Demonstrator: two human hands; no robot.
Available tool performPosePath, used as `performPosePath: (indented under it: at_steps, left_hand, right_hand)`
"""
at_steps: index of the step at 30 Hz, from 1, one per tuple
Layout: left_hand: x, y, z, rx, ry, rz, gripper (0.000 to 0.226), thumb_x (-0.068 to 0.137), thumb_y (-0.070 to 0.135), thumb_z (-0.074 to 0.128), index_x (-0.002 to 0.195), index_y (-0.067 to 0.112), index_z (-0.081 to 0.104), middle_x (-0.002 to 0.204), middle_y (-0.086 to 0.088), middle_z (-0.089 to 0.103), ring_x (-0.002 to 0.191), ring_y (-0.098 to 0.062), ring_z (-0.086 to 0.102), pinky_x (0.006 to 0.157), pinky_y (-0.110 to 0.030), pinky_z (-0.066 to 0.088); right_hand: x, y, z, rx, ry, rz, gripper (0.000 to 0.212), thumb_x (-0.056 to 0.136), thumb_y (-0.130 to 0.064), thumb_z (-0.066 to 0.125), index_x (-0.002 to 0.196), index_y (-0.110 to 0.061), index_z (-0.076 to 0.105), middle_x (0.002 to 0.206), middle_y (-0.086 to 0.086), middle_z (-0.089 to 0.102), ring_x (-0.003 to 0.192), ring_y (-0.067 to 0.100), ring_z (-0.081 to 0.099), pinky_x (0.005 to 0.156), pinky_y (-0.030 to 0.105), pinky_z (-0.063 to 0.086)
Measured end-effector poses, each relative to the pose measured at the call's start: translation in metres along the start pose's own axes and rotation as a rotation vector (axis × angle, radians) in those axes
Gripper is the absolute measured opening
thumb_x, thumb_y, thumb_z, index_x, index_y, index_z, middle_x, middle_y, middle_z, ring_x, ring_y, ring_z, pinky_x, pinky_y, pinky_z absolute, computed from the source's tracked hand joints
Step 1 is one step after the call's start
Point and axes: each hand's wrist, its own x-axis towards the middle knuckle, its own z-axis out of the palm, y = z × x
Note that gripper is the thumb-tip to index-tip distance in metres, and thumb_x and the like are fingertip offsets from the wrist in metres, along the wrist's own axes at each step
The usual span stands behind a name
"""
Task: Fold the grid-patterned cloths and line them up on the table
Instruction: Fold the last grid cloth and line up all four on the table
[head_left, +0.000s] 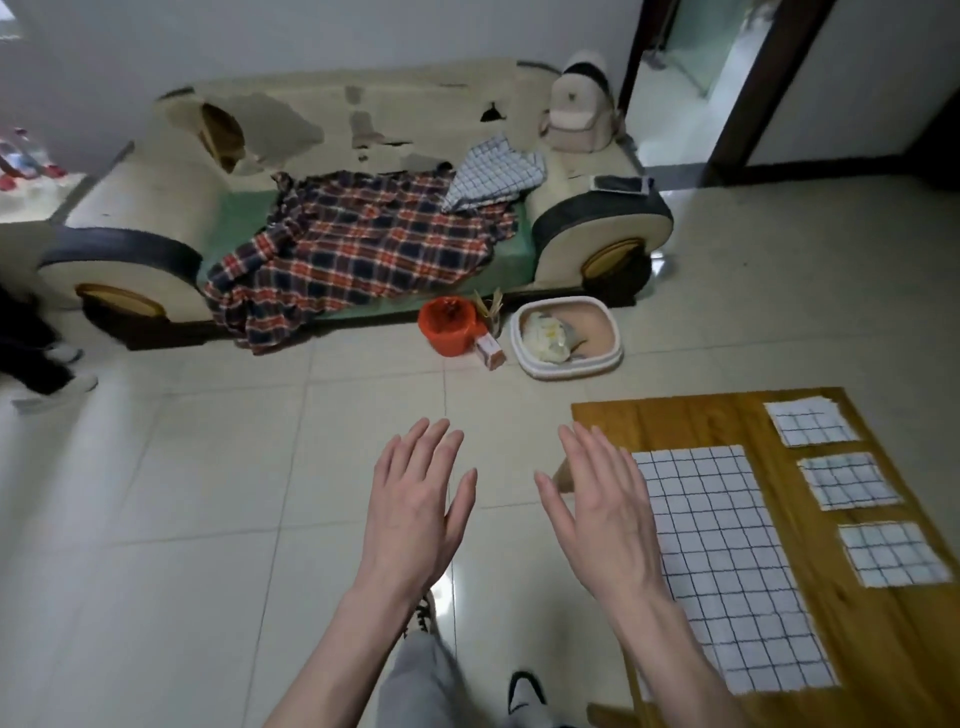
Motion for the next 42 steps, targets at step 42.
performPosePath:
  at_steps: [42]
  left_hand:
    - [0.179, 0.098, 0.260, -0.358, -0.662, 1.100, 0.043, 0.103, 0.030, 0.053, 0.143, 0.015, 0.059, 0.149, -0.002, 0.057, 0.146, -0.019, 0.042, 0.122, -0.034, 0.028]
  right_hand:
    - [-0.071, 0.106, 0.105, 0.053, 0.213, 1.164, 0.067, 0.104, -0.060, 0.034, 0.159, -0.021, 0.033, 0.165, -0.004, 0.034, 0.155, 0.016, 0.027, 0.125, 0.050, 0.028]
